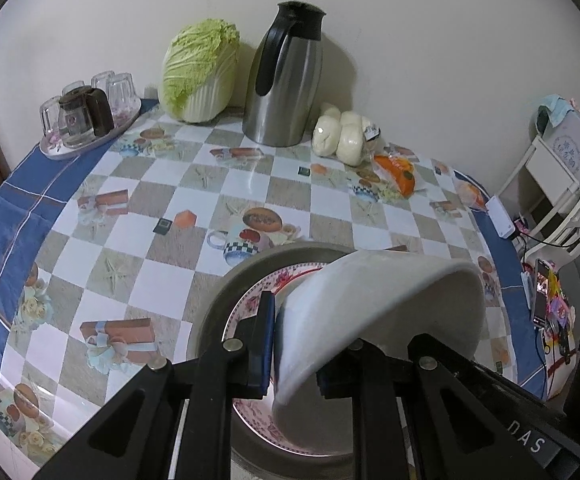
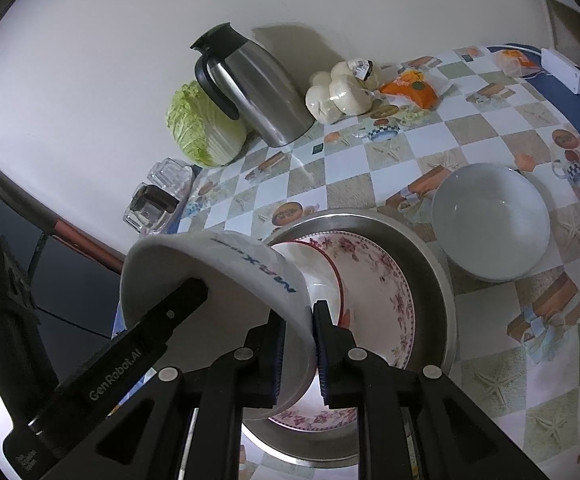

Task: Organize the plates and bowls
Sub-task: 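Carry the white square bowl with the left gripper over the steel tray, then lower the square bowl into the red-rimmed bowl and open the left gripper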

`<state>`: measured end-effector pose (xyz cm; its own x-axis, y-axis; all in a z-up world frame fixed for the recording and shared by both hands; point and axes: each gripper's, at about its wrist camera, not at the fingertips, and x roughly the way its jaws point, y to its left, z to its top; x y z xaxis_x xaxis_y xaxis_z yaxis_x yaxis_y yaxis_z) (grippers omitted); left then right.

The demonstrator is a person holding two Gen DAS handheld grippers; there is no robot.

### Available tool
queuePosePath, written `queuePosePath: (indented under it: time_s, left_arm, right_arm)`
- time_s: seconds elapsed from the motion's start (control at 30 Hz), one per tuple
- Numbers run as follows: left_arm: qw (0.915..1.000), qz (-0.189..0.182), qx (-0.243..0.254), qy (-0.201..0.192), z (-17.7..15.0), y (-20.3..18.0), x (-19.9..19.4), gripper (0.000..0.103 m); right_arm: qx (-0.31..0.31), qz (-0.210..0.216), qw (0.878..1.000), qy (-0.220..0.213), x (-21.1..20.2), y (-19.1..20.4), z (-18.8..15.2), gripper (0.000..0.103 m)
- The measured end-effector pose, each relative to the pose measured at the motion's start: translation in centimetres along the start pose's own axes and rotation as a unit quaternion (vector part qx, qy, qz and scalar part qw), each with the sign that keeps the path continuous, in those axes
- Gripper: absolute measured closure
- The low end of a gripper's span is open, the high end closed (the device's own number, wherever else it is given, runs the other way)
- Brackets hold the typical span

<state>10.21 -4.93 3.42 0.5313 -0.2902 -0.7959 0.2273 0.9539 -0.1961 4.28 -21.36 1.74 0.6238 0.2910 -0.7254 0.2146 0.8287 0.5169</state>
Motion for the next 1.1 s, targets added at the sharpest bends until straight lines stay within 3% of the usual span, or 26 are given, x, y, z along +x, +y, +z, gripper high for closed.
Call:
queuePosePath:
  time_s: [0.83,1.03,1.1]
  left_arm:
    - [0.9997,-0.002,-0.022,0.009,0.2,1.5,1.3,0.086]
    - [0.9992,-0.007,-0.032,0.022,0.2,1.9,1.7,0.081]
    - [0.9991,-0.003,-0.034,0.025,0.1,2.0,1.7,0.067]
  right_arm:
    - [0.001,-0.008,1.000,-0.008,0.7,-0.7,0.6,0.084]
    - [0.008,-0.009,1.000,0.007,1.1,-1.1,0.5,0.082]
    - [0.007,-0.019,1.000,0.009,1.1,-1.1,0.4,0.074]
